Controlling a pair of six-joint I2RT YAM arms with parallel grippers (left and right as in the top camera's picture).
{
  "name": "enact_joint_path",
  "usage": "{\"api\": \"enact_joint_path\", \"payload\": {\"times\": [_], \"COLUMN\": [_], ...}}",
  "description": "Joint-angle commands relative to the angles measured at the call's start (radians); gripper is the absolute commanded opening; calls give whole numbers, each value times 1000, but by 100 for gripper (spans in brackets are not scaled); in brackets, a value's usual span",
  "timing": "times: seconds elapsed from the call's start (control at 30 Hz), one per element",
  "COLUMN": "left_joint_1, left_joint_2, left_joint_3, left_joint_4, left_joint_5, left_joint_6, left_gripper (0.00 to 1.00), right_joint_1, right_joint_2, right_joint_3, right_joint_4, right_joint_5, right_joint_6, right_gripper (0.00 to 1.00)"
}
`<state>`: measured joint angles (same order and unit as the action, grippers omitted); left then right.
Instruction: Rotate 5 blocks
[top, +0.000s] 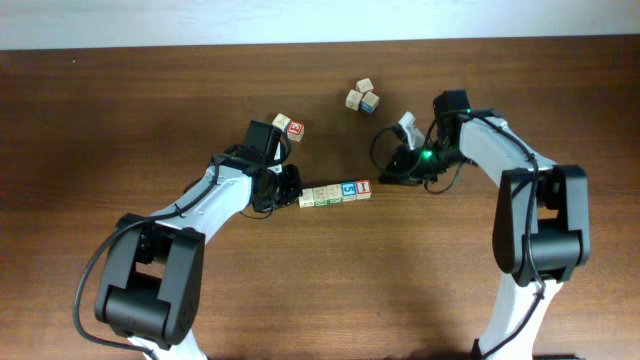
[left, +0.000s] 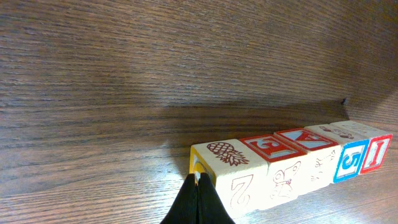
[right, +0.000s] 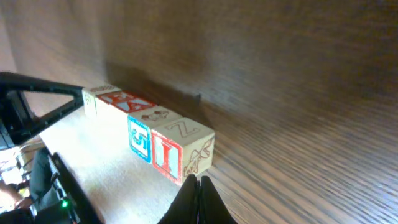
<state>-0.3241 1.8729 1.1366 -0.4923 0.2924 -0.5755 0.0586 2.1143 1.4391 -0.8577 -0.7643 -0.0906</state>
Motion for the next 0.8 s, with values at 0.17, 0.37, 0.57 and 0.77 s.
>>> {"api": "enact_joint_path", "payload": {"times": [0.17, 0.37, 0.57, 0.77], "left_joint_1": [-2, -2, 0, 0], "left_joint_2": [10, 10, 10, 10], "left_joint_3": [0, -4, -15, -16], "left_joint_4": [-2, -2, 2, 3], "left_joint_5": [27, 54, 76, 78], "left_joint_6": [20, 20, 20, 20], "left_gripper": [0, 0, 0, 0], "right_joint_1": [-1, -2, -3, -42], "right_joint_2": [19, 19, 20, 21], "right_joint_3": [-96, -97, -97, -101], "right_joint_4": [77, 89, 89, 106], "right_joint_5": [-119, -120, -129, -175], "right_joint_6": [-33, -32, -32, -32], "right_gripper": [4, 4, 4, 4]}}
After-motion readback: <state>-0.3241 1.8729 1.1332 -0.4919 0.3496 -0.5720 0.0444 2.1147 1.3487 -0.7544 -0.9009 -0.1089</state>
